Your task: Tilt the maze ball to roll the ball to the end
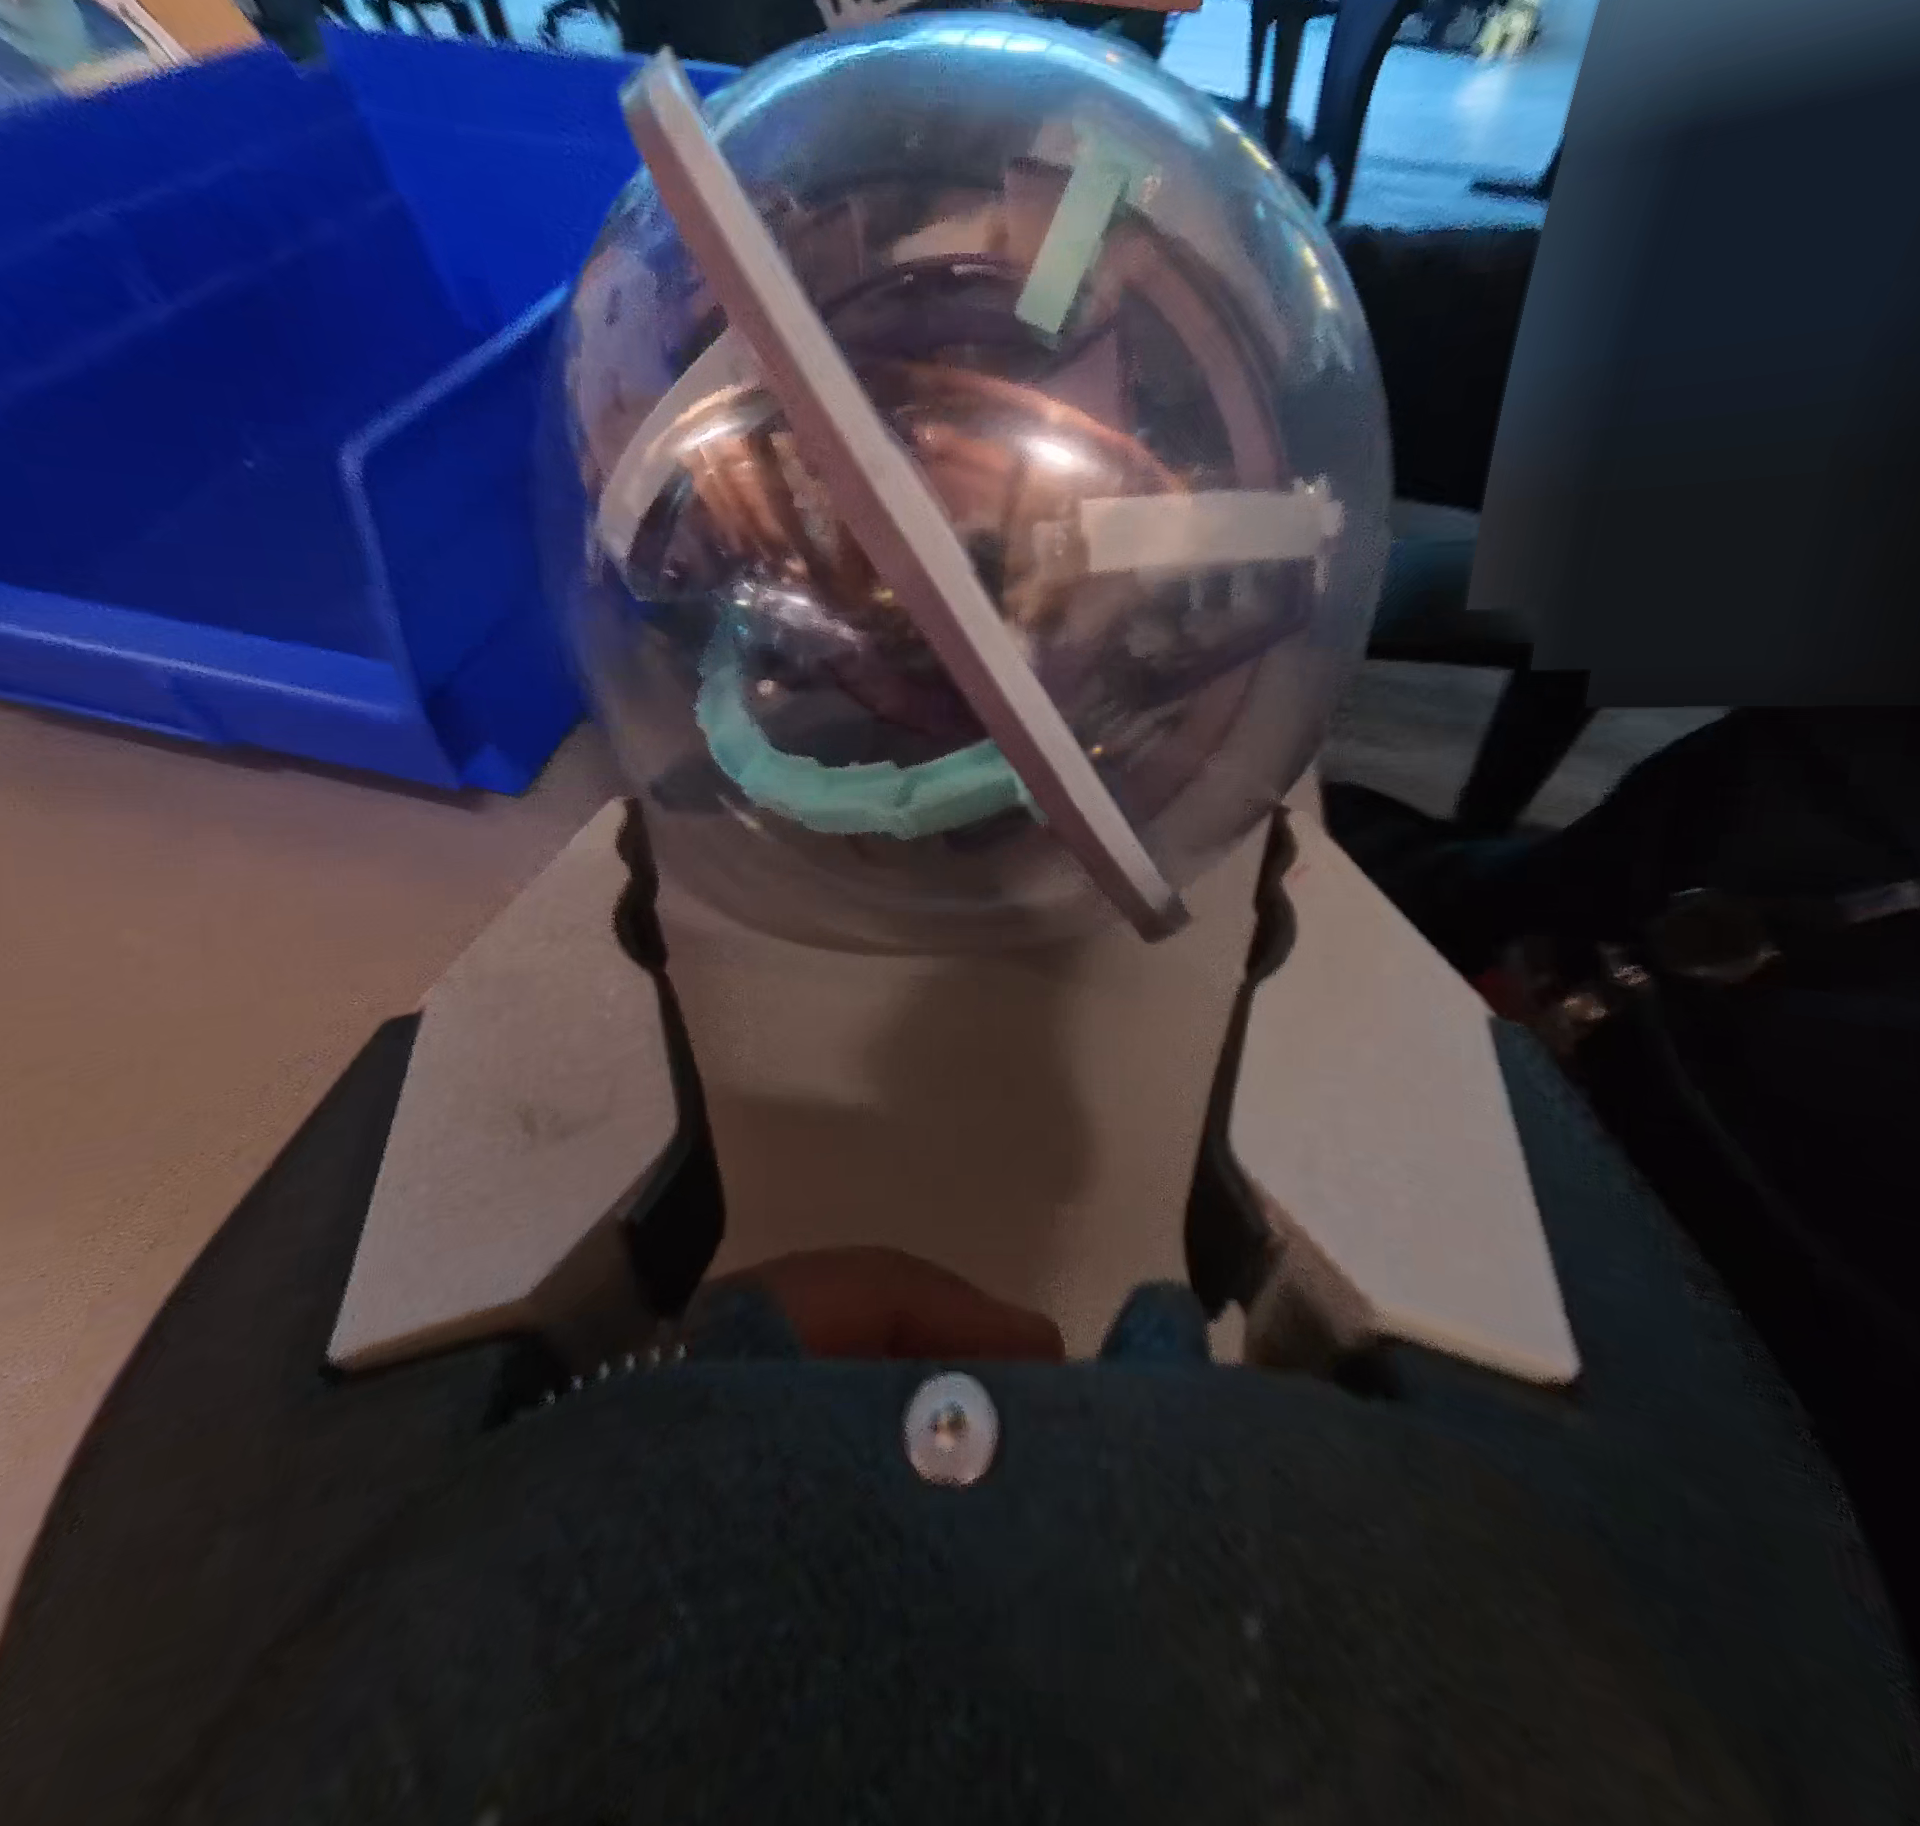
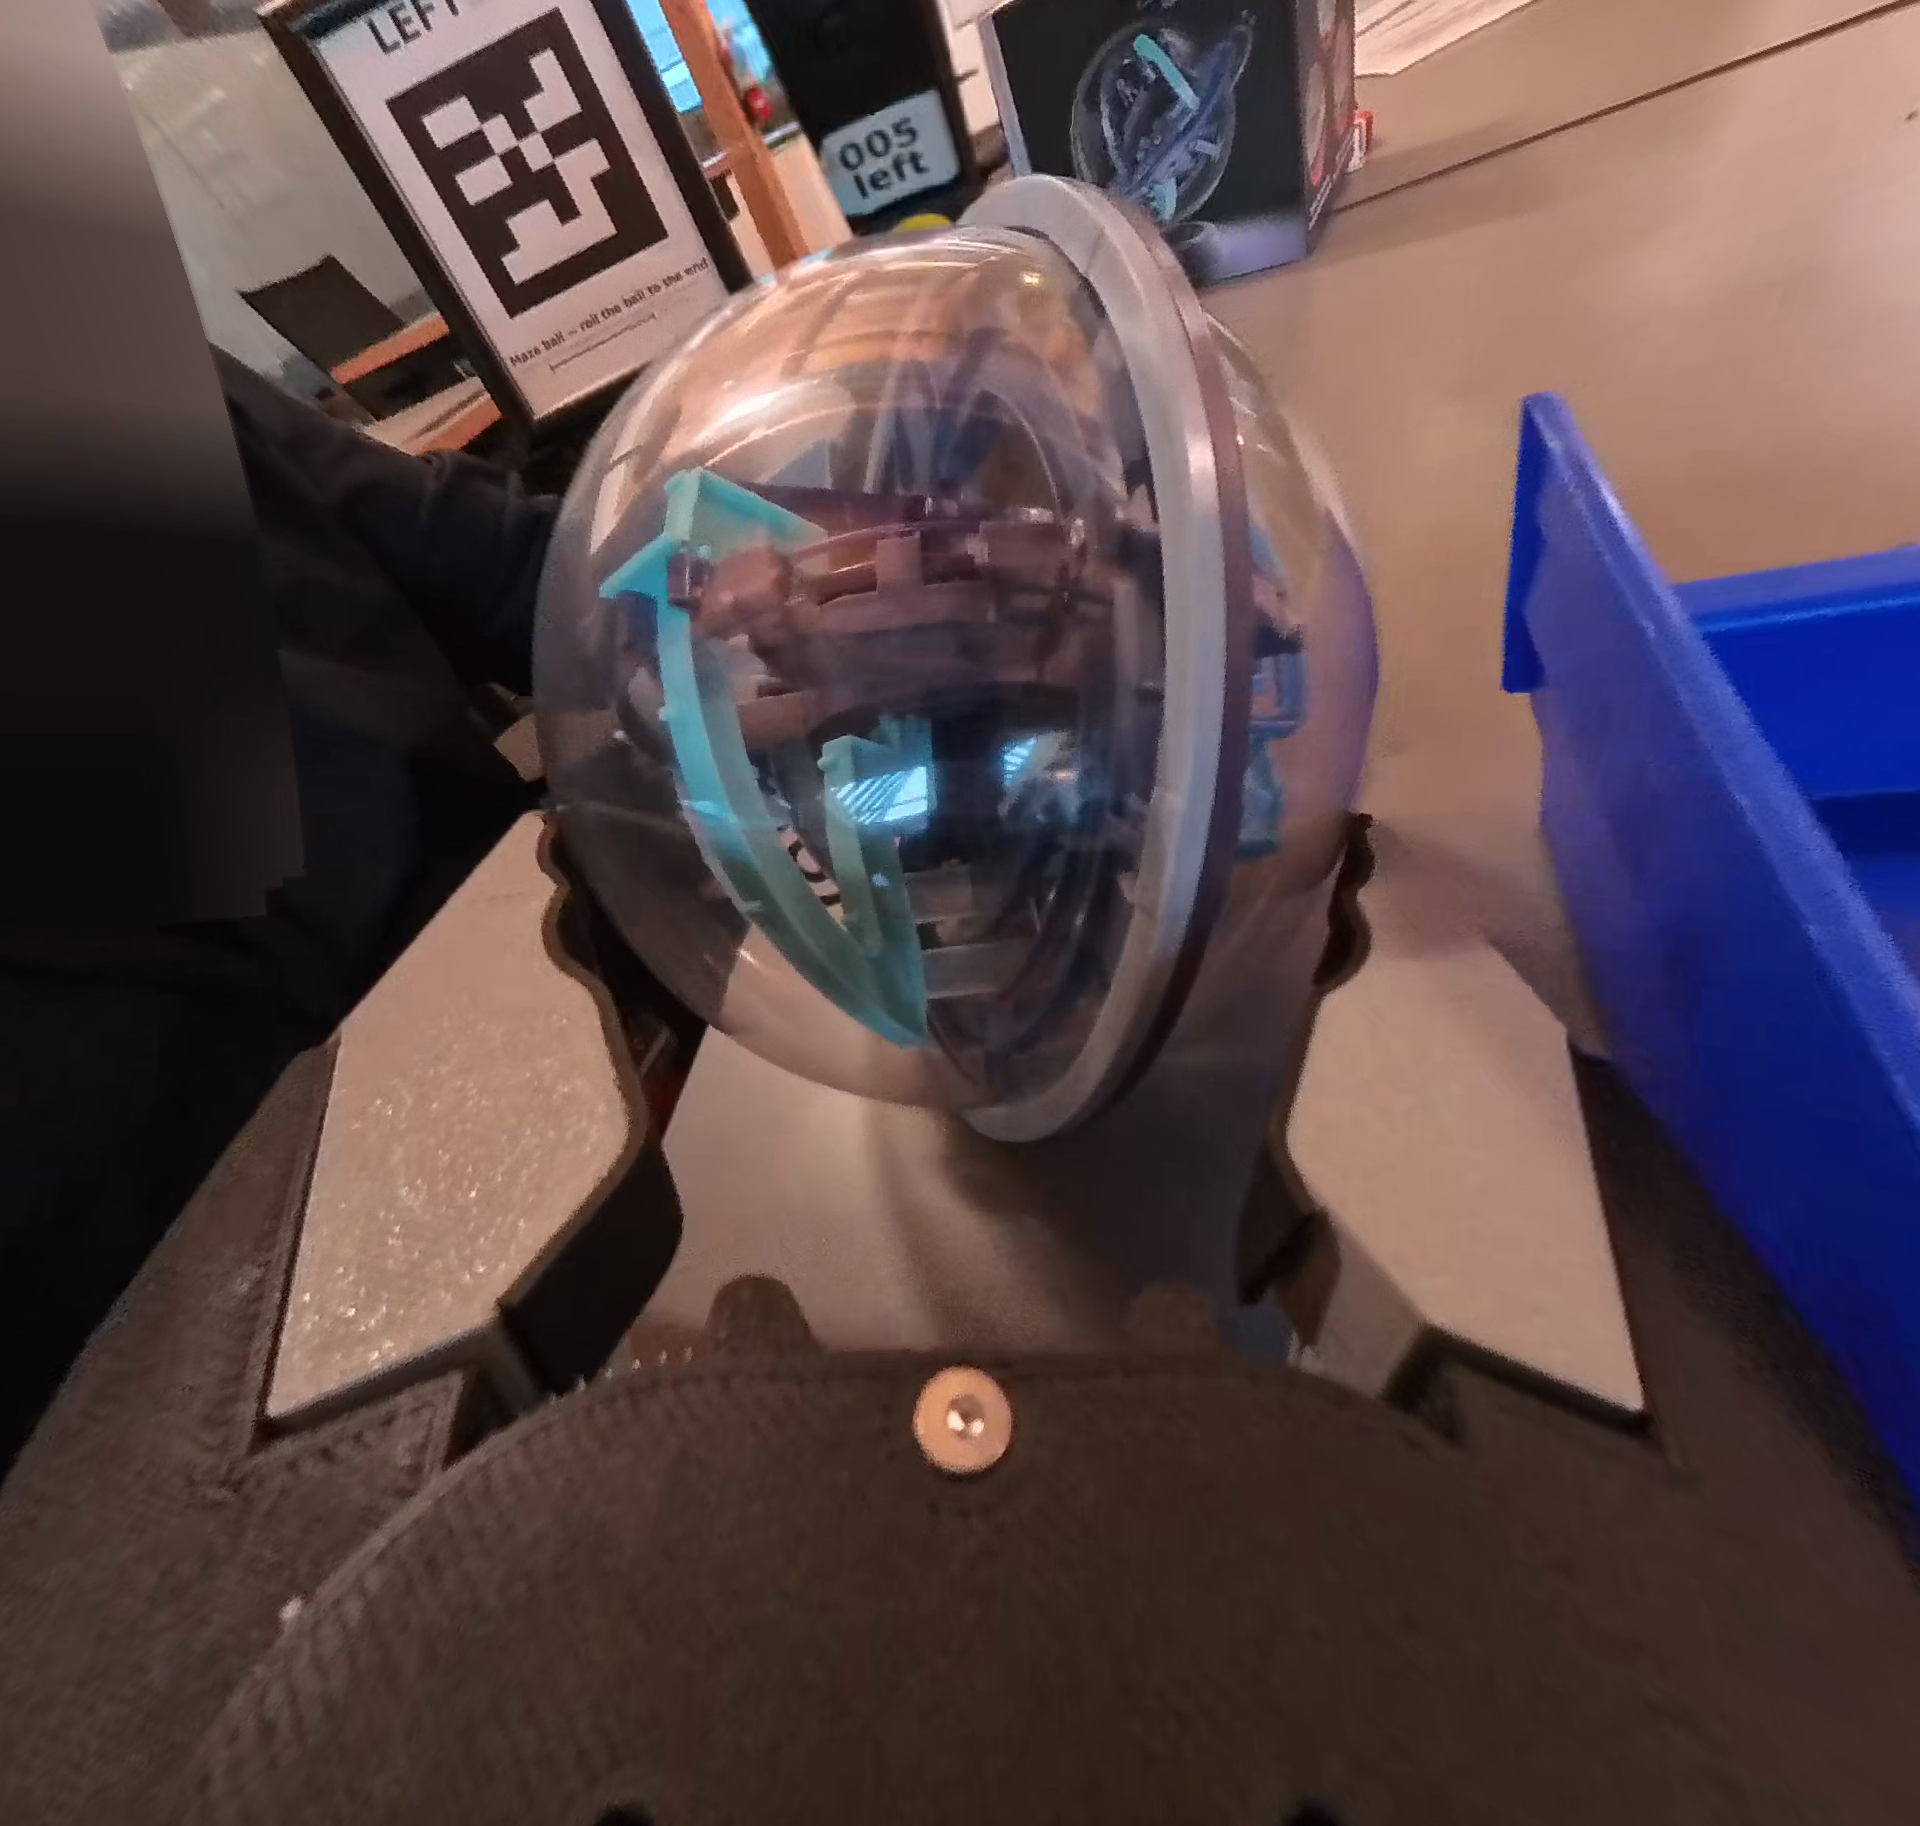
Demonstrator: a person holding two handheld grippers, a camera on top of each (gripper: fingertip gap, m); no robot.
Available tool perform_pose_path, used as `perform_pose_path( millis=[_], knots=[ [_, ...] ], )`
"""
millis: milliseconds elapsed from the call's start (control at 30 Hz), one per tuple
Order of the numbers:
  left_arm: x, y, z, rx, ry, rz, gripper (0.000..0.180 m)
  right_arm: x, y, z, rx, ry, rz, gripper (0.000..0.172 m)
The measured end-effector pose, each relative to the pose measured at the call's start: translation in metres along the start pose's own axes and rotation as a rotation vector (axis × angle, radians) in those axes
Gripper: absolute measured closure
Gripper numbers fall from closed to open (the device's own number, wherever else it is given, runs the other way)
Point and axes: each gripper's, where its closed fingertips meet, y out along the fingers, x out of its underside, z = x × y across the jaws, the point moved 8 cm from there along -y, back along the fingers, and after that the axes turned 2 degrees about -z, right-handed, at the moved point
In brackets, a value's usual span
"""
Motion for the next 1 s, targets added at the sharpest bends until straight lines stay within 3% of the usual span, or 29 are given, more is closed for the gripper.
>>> perform_pose_path(
  millis=[167,467,667,800,1000],
  knots=[
    [0.0,0.01,0.003,0.042,-0.098,-0.043,0.053,-0.002,0.004,-0.003,0.015,-0.024,-0.004,0.034],
    [-0.007,0.007,0.006,-0.047,-0.068,-0.058,0.053,-0.001,0.013,-0.003,0.05,-0.036,0.004,0.024],
    [-0.003,0.007,-0.005,-0.014,-0.09,-0.039,0.054,-0.004,0.015,0.002,0.092,-0.017,0.04,0.023],
    [-0.006,0.008,-0.015,-0.004,-0.013,-0.067,0.054,-0.005,0.013,0.003,0.147,-0.068,0.048,0.024],
    [-0.02,0.003,-0.018,-0.06,0.199,-0.257,0.054,-0.009,0.016,-0.004,0.26,-0.251,0.039,0.024]
  ],
)
